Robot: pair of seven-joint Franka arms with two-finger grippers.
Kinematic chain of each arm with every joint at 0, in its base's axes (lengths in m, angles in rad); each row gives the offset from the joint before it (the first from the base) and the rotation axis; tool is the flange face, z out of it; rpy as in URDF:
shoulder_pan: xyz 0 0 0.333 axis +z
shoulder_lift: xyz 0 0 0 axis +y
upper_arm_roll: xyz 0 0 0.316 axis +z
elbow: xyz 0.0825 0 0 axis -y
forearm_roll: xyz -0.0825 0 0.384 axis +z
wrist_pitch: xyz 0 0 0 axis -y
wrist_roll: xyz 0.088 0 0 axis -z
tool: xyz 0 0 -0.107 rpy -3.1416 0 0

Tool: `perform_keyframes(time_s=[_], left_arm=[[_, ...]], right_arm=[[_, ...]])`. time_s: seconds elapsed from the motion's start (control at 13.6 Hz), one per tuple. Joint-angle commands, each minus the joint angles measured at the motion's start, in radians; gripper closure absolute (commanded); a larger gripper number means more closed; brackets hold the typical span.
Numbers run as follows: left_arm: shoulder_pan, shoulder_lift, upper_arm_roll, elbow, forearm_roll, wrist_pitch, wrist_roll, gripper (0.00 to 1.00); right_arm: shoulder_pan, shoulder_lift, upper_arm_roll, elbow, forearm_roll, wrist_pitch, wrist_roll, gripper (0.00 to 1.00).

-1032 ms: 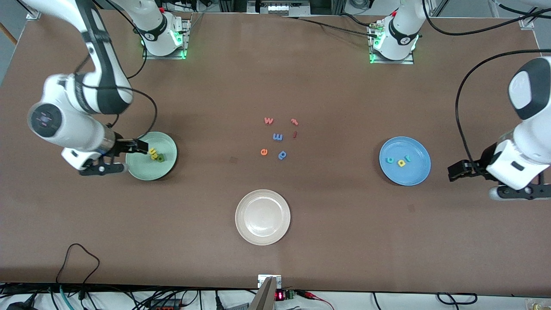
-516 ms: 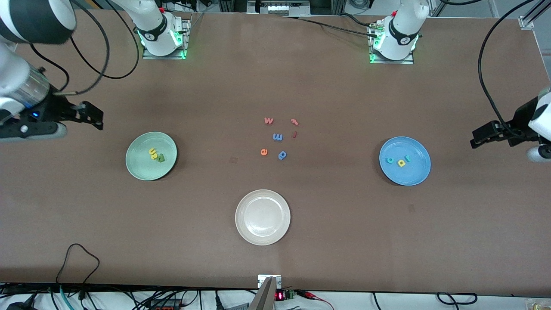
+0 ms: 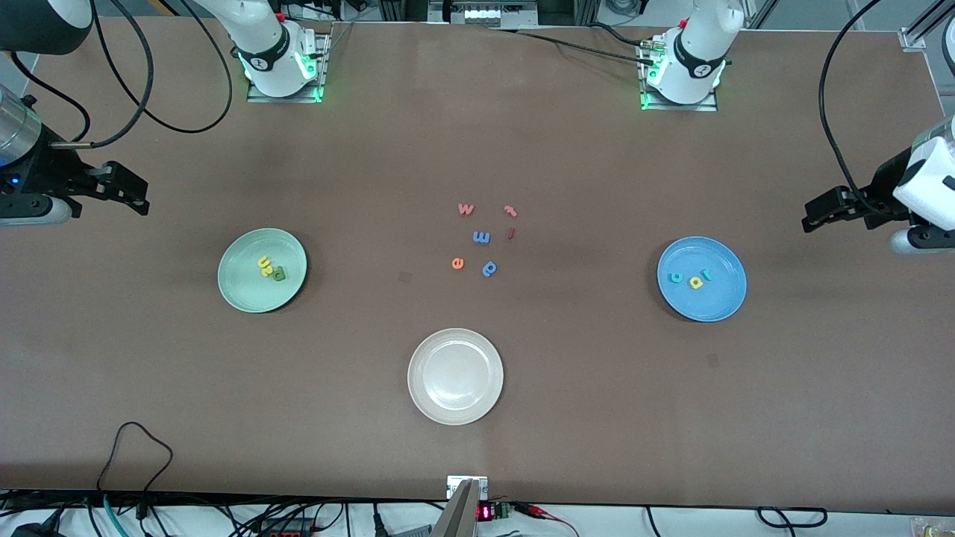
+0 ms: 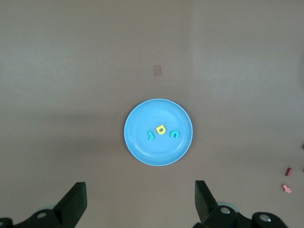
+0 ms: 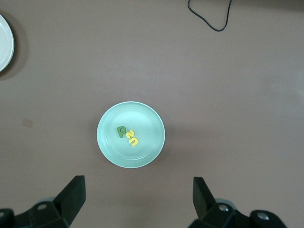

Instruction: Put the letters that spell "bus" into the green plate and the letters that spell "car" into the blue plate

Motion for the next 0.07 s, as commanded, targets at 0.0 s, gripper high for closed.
perform_keyframes(time_s=[0.0], left_arm=[[-0.006, -0.092, 0.006, -0.103, -0.014, 0.020, 0.020, 0.00]], right_arm=[[-0.020, -0.001, 0.013, 0.007, 0.002, -0.013, -0.011, 0.00]])
